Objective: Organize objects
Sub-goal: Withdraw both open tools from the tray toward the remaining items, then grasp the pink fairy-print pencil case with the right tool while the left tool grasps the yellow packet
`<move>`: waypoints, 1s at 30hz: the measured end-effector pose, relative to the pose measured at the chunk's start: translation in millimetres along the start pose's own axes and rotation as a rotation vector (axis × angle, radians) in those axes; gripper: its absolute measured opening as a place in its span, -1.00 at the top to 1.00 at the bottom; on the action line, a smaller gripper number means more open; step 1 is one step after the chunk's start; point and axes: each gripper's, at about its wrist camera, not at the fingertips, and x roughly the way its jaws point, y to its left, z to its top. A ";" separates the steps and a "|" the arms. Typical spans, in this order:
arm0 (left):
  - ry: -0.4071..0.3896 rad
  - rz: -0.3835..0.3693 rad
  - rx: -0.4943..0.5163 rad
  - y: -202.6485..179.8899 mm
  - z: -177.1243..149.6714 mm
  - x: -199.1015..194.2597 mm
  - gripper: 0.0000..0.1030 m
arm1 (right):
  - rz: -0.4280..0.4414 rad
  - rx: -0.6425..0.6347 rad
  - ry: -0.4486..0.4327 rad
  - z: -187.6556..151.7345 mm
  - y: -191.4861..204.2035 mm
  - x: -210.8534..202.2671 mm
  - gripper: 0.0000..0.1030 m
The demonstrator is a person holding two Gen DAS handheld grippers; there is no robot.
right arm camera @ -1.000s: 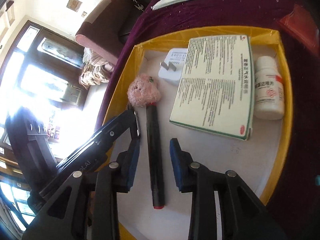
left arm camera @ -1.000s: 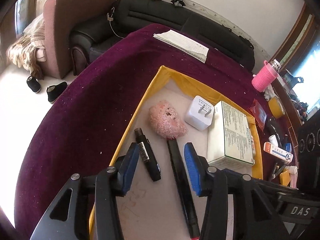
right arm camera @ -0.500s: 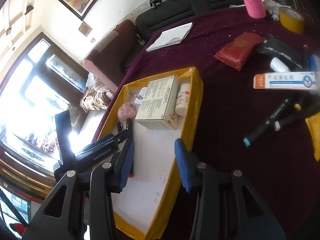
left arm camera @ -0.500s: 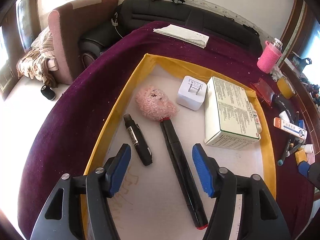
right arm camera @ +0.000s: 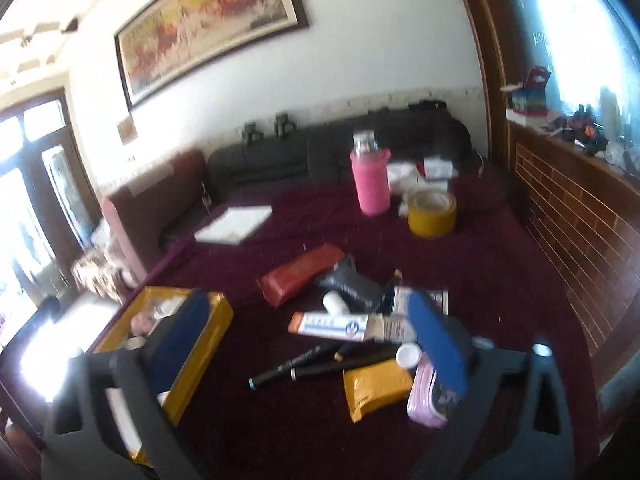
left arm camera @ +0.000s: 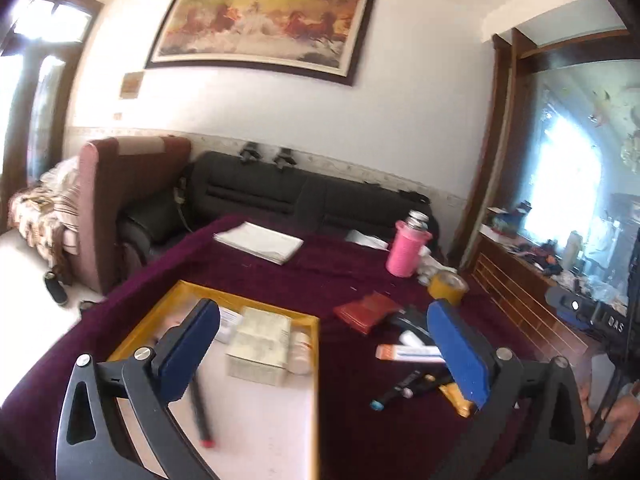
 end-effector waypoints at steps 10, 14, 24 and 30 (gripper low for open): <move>0.322 -0.095 0.225 -99.5 -70.6 65.9 -0.97 | -0.139 0.247 0.322 -33.1 -144.6 47.8 -1.00; 0.401 -0.107 0.218 -112.1 -87.0 71.3 -0.97 | -0.118 0.299 0.399 -45.0 -152.4 77.3 -0.99; 0.459 -0.160 0.324 -136.7 -93.2 91.9 -0.96 | -0.167 0.253 0.472 -89.9 -136.5 82.7 -0.58; 0.454 -0.206 0.563 -210.5 -105.8 129.8 -0.96 | -0.094 0.462 0.293 -105.0 -196.9 39.6 -0.59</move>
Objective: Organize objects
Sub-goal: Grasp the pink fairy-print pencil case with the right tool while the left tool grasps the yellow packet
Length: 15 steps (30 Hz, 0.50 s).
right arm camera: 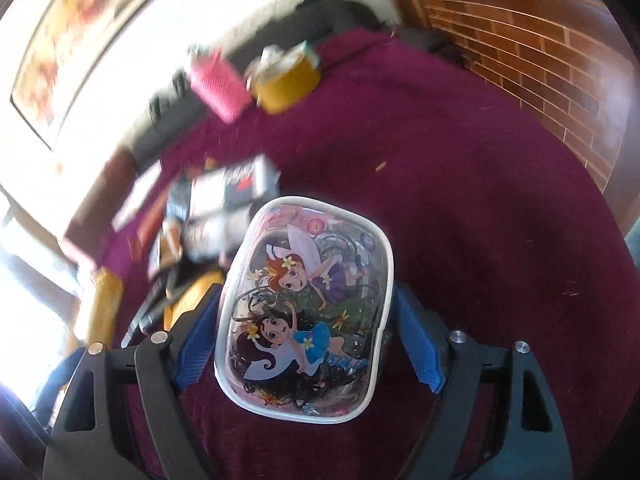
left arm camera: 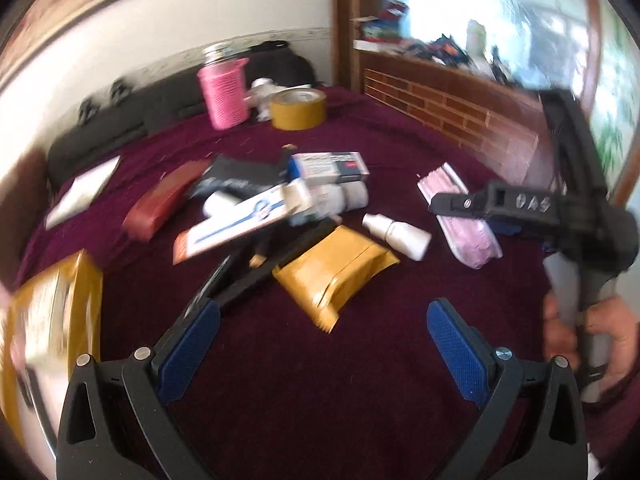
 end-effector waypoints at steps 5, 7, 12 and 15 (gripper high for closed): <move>0.070 0.010 0.154 -26.0 22.7 55.8 -0.96 | 0.064 0.054 -0.005 -1.4 -11.5 -9.2 -0.61; 0.142 0.023 0.172 -28.8 24.8 78.5 -0.78 | 0.047 0.033 -0.003 -3.8 -7.8 -11.2 -0.62; 0.188 -0.073 0.084 -21.9 24.1 69.6 0.17 | 0.059 0.041 -0.002 -6.0 -10.3 -17.3 -0.62; 0.192 -0.088 0.098 -25.7 13.4 55.4 0.20 | 0.058 0.041 -0.002 -5.5 -9.5 -15.7 -0.62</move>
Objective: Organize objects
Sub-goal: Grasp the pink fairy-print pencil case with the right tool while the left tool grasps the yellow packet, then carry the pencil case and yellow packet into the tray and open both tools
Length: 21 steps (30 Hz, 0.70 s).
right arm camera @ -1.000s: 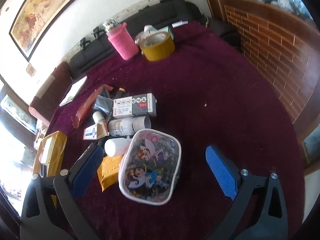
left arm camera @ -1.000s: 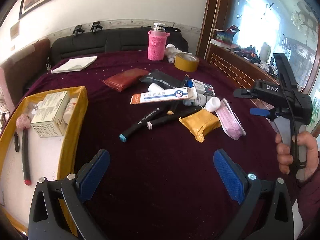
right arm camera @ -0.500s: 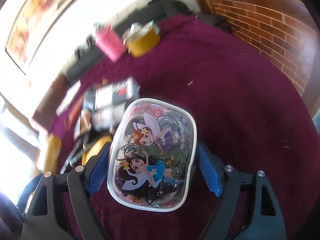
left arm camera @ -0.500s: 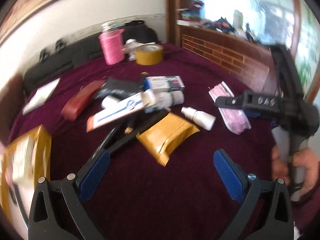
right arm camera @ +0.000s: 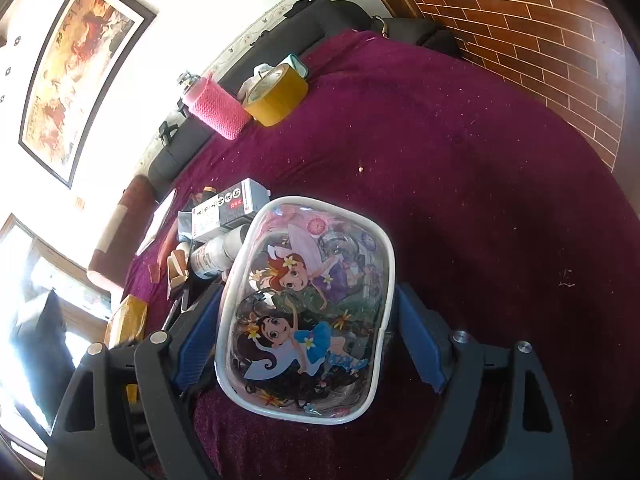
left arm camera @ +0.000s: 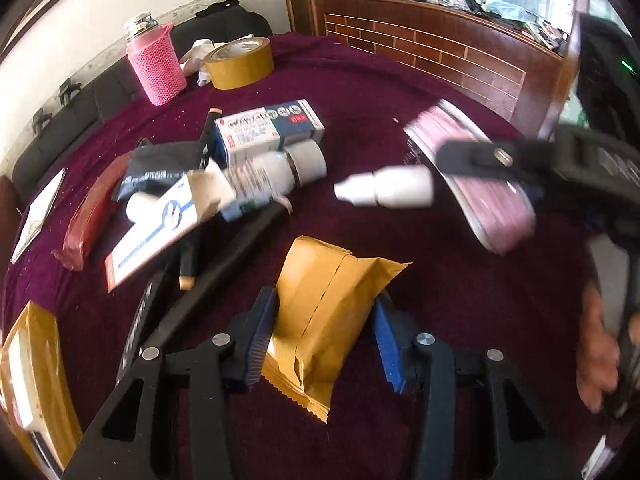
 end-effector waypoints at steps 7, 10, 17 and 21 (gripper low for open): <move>-0.044 0.054 -0.024 -7.8 4.4 15.9 -0.01 | -0.033 -0.034 -0.005 2.9 9.6 13.1 -0.63; -0.045 0.015 -0.124 2.3 0.6 11.5 0.19 | -0.050 -0.051 -0.010 2.6 12.4 14.8 -0.63; -0.154 0.002 -0.288 45.0 -42.9 -55.4 0.18 | -0.062 -0.055 -0.019 4.3 14.5 17.8 -0.60; -0.219 0.045 -0.396 89.7 -83.4 -108.5 0.18 | -0.075 -0.049 -0.029 4.3 15.6 16.8 -0.58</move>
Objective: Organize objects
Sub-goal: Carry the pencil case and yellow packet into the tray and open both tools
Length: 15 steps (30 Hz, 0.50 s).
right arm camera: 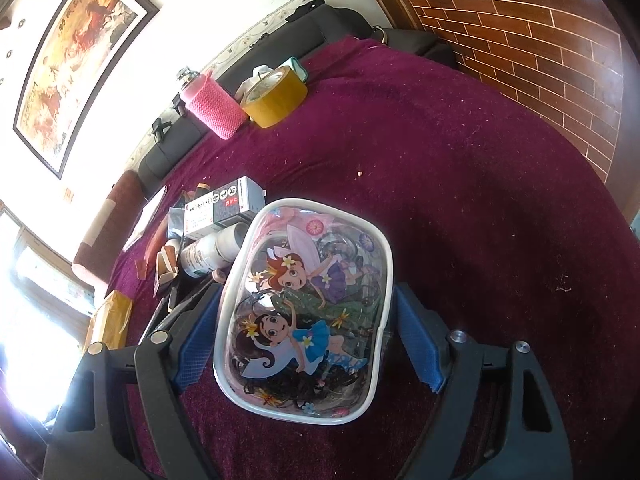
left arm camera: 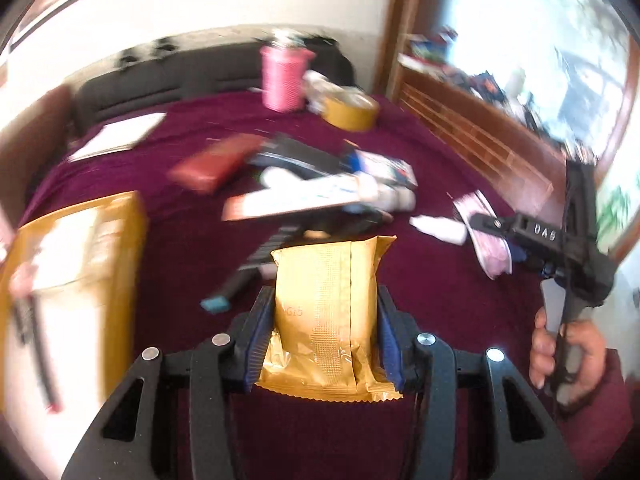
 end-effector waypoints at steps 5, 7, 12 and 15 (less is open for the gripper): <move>-0.031 0.127 -0.098 82.1 -15.6 -52.5 0.18 | -0.029 -0.070 -0.031 -4.5 34.6 -21.6 -0.58; -0.027 0.185 -0.137 112.8 -23.4 -65.7 0.18 | 0.014 -0.104 -0.033 -7.5 64.4 -34.5 -0.58; 0.062 0.277 -0.288 182.3 -46.6 -62.3 0.17 | 0.165 -0.250 0.086 -29.8 169.1 -25.4 -0.59; 0.088 0.280 -0.349 202.7 -62.8 -61.2 0.17 | 0.257 -0.312 0.193 -57.4 229.4 -2.1 -0.59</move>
